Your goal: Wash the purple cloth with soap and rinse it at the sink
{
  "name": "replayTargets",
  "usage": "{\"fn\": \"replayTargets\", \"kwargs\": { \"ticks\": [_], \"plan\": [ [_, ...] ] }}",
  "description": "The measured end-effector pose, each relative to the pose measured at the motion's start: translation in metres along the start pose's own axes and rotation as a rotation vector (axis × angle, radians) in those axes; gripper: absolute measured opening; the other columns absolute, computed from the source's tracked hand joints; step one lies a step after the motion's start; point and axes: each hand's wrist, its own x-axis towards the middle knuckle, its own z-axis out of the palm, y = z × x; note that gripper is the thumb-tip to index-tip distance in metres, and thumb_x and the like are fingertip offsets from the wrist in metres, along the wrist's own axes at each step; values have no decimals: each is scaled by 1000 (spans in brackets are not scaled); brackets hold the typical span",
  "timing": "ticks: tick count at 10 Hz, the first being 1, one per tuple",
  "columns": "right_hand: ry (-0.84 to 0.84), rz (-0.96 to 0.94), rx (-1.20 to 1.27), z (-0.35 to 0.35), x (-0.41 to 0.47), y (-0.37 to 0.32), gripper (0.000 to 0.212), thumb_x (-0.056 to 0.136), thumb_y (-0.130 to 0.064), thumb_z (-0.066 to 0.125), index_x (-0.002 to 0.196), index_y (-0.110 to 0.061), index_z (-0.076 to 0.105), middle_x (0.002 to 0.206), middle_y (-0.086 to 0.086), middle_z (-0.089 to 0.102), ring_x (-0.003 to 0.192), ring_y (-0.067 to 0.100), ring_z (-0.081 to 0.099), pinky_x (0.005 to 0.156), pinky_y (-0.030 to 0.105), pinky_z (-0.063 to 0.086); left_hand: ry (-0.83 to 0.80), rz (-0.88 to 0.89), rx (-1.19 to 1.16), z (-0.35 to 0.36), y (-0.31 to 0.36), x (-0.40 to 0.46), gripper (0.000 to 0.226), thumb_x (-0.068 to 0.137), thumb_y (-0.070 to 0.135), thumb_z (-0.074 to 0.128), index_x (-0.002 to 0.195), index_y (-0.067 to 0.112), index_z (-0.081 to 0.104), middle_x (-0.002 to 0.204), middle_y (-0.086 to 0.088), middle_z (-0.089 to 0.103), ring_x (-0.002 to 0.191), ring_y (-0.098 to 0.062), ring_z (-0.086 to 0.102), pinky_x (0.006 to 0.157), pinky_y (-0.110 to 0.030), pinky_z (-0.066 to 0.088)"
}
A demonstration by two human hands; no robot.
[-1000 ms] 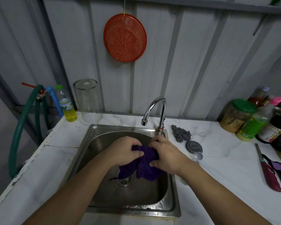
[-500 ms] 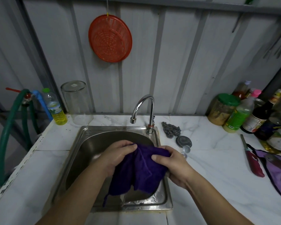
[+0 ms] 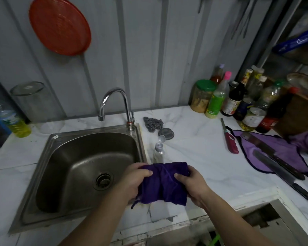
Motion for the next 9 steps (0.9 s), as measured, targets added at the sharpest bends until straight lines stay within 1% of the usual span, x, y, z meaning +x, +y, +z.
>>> {"fn": "replayTargets", "kwargs": {
  "ticks": [1, 2, 3, 4, 5, 6, 7, 8, 9],
  "plan": [
    [89, 3, -138, -13, 5, 10, 42, 87, -10, 72, 125, -11, 55, 111, 6, 69, 98, 26, 70, 80, 43, 62, 94, 53, 71, 18, -16, 9, 26, 89, -1, 66, 110, 13, 69, 104, -10, 72, 97, -28, 69, 87, -43, 60],
    [167, -1, -425, -29, 15, 26, 45, 85, -20, 73, 125, -13, 53, 110, 0, 65, 99, 21, 66, 88, 42, 59, 225, 163, 317, 43, -41, 19, 20, 89, 7, 69, 102, 21, 66, 102, -3, 70, 92, -21, 66, 83, -35, 57],
    [189, -1, -615, -35, 21, 34, 43, 87, -25, 71, 124, -14, 54, 114, 3, 67, 102, 21, 65, 91, 39, 56, 276, 210, 440, 51, -57, 24, 19, 88, 11, 72, 104, 20, 68, 106, -4, 72, 94, -21, 67, 85, -35, 57],
    [183, -30, -766, -37, 27, 40, 41, 89, -28, 69, 125, -13, 55, 116, 5, 68, 102, 22, 64, 86, 33, 52, 348, 250, 546, 56, -71, 29, 26, 88, 17, 74, 113, 14, 69, 108, -5, 73, 97, -23, 68, 90, -42, 58],
    [181, -38, -847, -37, 29, 41, 39, 89, -31, 67, 123, -14, 55, 113, 3, 68, 97, 21, 62, 82, 32, 51, 394, 286, 653, 58, -72, 28, 27, 90, 23, 73, 115, 15, 68, 107, -3, 72, 95, -22, 67, 85, -38, 58],
    [189, -27, -958, -36, 30, 43, 38, 89, -35, 66, 119, -14, 54, 111, 4, 66, 97, 23, 64, 82, 36, 55, 444, 295, 882, 59, -70, 24, 28, 92, 35, 69, 115, 19, 64, 108, 0, 71, 92, -19, 66, 74, -33, 54],
    [195, -12, -1033, -33, 30, 42, 40, 88, -37, 65, 118, -12, 54, 115, 8, 61, 99, 25, 63, 86, 39, 56, 432, 243, 990, 58, -67, 18, 34, 93, 42, 68, 118, 20, 63, 113, -1, 69, 99, -21, 67, 77, -35, 56],
    [239, -21, -1253, -22, 24, 30, 48, 91, -41, 58, 124, -8, 46, 124, 13, 53, 112, 29, 55, 92, 36, 49, 428, 233, 1046, 49, -57, 6, 38, 94, 51, 62, 116, 20, 62, 113, -2, 65, 102, -22, 65, 77, -34, 54],
    [280, -142, -1348, -9, 19, 8, 46, 92, -40, 54, 124, -8, 44, 127, 13, 50, 115, 30, 50, 91, 35, 46, 396, 256, 1098, 37, -44, -4, 37, 95, 52, 57, 110, 20, 63, 111, -2, 67, 100, -23, 65, 77, -34, 53]
  ]
}}
